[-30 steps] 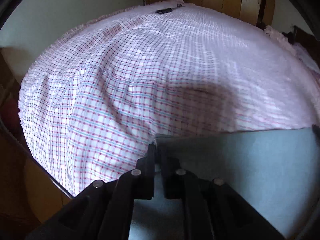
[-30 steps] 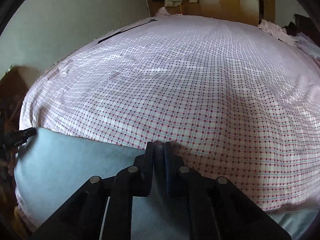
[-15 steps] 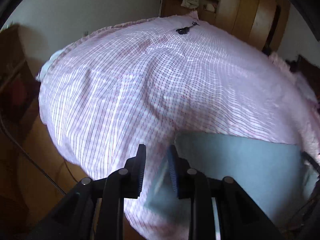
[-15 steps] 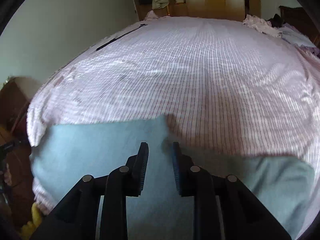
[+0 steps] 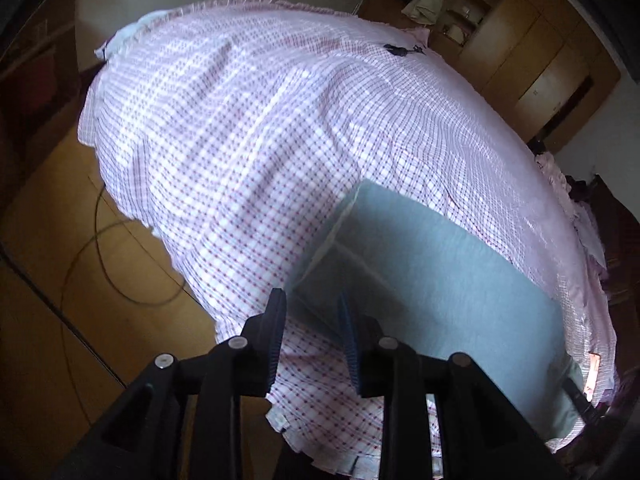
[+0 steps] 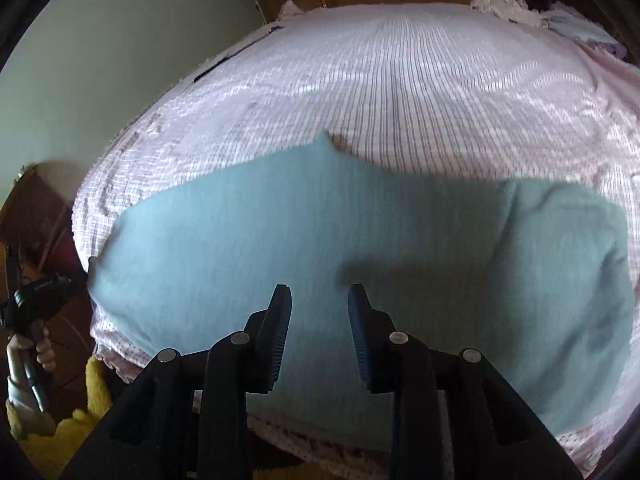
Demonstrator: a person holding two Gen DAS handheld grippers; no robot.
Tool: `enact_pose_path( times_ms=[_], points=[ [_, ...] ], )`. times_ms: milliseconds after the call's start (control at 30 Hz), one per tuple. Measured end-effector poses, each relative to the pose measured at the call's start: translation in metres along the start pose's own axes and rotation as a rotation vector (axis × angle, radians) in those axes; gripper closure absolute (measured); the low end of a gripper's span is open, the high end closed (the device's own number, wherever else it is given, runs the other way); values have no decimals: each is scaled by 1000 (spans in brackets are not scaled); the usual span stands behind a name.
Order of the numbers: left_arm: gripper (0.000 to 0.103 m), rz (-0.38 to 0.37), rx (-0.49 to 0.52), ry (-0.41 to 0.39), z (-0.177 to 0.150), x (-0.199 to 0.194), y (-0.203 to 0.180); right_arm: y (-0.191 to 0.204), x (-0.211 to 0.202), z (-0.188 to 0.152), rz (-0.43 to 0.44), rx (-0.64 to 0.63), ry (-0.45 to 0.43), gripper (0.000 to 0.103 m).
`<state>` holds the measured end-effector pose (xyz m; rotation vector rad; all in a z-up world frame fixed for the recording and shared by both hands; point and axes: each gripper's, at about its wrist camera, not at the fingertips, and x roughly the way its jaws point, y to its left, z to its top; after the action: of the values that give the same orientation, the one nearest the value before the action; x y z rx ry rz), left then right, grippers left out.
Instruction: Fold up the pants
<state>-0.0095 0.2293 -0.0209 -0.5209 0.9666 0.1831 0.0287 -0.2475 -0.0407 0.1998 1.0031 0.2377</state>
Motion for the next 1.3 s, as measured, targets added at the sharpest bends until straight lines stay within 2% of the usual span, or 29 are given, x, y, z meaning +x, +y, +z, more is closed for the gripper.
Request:
enact_pose_path(
  times_ms=[133,300,367,500,600,733,833,933,1100,1200,1267,1300],
  points=[
    [75,-36,-6,6,-2,3,-4,3,4,-3,5,-3,9,80],
    [77,-30,-18,28,-4,12,-6,12,5,-4,3,-40,10,80],
    [84,-50,-29,46,-5,17,-6,14,7,-5,7,-44,15,81],
    [88,-61,-40,39,-6,17,-4,16,10,-6,11,-47,25,80],
    [98,-73,-67,30,-5,17,0,17,9,-6,8,-51,23,80],
    [101,-85,-65,-13,-5,-5,5,18,14,-3,9,-63,41,80],
    [101,-85,-17,-45,-2,-26,2,24,23,-3,23,-83,62,80],
    [101,-51,7,-23,-2,-23,5,27,34,-6,41,-96,99,80],
    [100,-6,6,84,-15,20,10,29,42,-8,41,-111,130,80],
    [97,144,88,49,-14,20,1,33,43,0,50,-123,128,81],
    [96,190,127,13,-9,8,-4,37,45,7,60,-133,125,80],
    [97,190,139,-5,-6,2,-7,39,46,10,66,-138,122,80]
  ],
)
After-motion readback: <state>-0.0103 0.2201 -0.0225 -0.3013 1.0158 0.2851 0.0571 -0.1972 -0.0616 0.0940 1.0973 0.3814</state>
